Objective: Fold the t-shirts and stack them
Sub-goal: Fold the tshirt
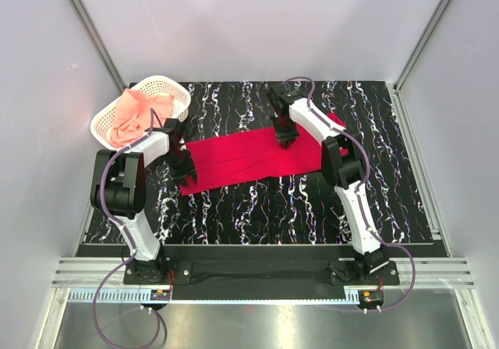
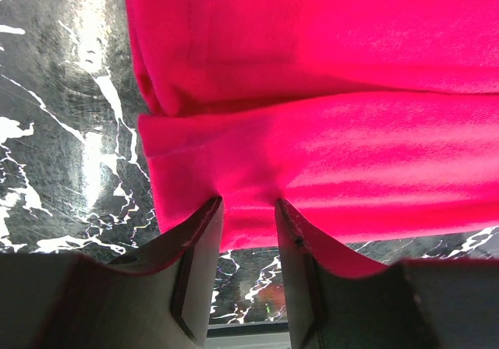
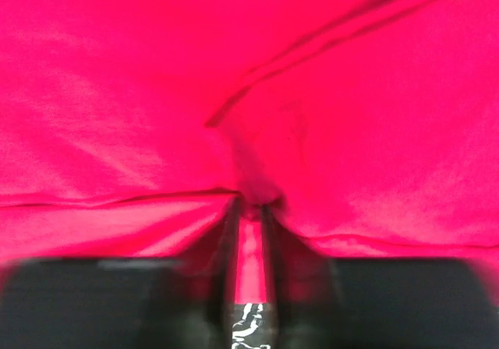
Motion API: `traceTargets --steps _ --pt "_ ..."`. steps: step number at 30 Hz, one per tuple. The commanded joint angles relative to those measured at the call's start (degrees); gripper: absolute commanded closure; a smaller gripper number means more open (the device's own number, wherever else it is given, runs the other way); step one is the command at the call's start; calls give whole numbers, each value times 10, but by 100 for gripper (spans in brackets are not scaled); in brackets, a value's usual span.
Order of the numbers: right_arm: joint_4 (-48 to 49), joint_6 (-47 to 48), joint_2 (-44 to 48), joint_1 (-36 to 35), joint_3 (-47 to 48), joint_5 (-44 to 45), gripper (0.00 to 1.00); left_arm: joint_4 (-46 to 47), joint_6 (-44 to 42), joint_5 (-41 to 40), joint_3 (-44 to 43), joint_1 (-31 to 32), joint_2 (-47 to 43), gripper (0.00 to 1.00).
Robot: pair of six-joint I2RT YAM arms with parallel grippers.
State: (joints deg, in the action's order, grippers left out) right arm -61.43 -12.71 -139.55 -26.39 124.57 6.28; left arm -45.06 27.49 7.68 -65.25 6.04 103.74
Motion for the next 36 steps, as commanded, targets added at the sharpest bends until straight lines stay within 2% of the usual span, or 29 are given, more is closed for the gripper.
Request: traceTargets --steps 1,4,8,12,14,16,17,21,26,30,36 --pt "0 7 0 3 37 -28 72 -6 -12 -46 1 0 15 59" --pt "0 -1 21 4 29 -41 59 -12 -16 -43 -14 2 -10 57" --pt "-37 -27 57 4 26 -59 49 -24 -25 -24 -40 5 -40 54" --pt "-35 -46 125 16 -22 -51 40 -16 -30 0 -59 16 -63 53" --pt "-30 -58 143 49 -61 -49 37 -7 -28 7 -60 20 -59 53" --pt "-26 -95 163 81 -88 -61 30 8 -28 23 -60 21 -37 53" --pt "-25 -111 168 120 -111 -63 29 8 -28 22 -64 21 -24 53" --pt "0 -181 193 173 -157 -87 25 1 -31 -15 -66 28 8 49" --pt "35 -231 204 183 -197 -66 22 -9 -17 -44 -27 43 16 48" --pt "32 -275 183 189 -202 -43 22 15 13 -19 34 48 -7 47" --pt "57 -291 142 190 -190 15 21 40 49 14 106 57 -42 46"
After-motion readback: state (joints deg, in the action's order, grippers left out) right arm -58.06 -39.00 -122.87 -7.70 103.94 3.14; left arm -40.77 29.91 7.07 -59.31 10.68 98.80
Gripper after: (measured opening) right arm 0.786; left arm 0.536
